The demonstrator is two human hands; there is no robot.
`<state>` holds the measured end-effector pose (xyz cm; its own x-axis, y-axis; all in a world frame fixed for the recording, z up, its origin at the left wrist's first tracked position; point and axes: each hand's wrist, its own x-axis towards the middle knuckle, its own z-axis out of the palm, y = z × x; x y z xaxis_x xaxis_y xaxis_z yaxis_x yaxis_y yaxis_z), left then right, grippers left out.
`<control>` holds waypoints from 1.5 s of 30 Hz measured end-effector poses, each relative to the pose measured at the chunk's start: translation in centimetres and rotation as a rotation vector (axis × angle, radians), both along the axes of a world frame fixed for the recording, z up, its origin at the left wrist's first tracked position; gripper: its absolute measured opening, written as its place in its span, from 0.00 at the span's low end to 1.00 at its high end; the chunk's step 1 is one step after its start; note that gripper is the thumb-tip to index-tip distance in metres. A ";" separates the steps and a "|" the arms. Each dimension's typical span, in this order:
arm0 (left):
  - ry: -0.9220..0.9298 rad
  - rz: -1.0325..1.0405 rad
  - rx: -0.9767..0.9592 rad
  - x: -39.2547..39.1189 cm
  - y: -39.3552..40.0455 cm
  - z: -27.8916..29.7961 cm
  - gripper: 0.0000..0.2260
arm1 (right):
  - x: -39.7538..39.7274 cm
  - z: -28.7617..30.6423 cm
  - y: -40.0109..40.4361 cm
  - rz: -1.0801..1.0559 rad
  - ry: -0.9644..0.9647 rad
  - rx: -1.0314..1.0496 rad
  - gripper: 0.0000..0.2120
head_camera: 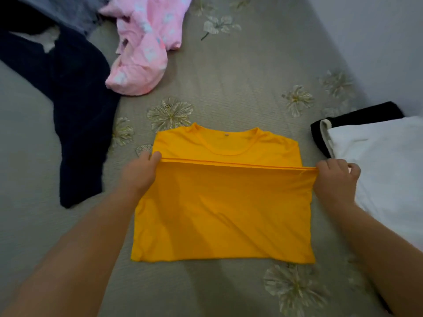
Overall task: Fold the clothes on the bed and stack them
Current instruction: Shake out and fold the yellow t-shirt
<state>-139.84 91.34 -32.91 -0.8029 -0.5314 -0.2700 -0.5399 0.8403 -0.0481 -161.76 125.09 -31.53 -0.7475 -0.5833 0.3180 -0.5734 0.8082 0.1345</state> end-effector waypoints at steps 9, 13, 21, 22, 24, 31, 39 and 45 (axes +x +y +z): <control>-0.142 -0.239 -0.153 -9.6 -7.1 -3.1 0.13 | -9.6 -3.1 -6.4 -0.023 -0.128 -0.003 0.04; -0.081 -0.247 -0.106 -12.1 -9.1 -6.1 0.26 | -12.1 -7.2 -8.1 -0.068 -0.246 0.046 0.09; 0.266 0.114 -0.062 -12.5 -7.8 -8.8 0.17 | -12.2 -8.7 -8.5 -0.192 -0.371 0.044 0.23; 0.346 0.150 -0.027 -12.1 -6.8 -8.5 0.18 | -11.4 -8.4 -8.5 -0.164 -0.347 0.020 0.20; 0.422 0.157 0.027 -10.3 -4.1 -7.9 0.18 | -8.7 -7.7 -8.5 -0.063 -0.327 -0.012 0.16; 0.349 0.536 0.174 2.3 5.4 -7.1 0.19 | 8.0 -7.9 -7.1 0.202 -0.450 0.020 0.21; 0.463 0.849 0.370 11.1 9.4 -7.6 0.09 | 17.4 -8.8 -4.8 0.163 -0.676 0.301 0.24; 0.620 1.005 0.451 11.6 8.2 -7.9 0.09 | 18.4 -10.0 -4.7 0.076 -0.746 0.218 0.27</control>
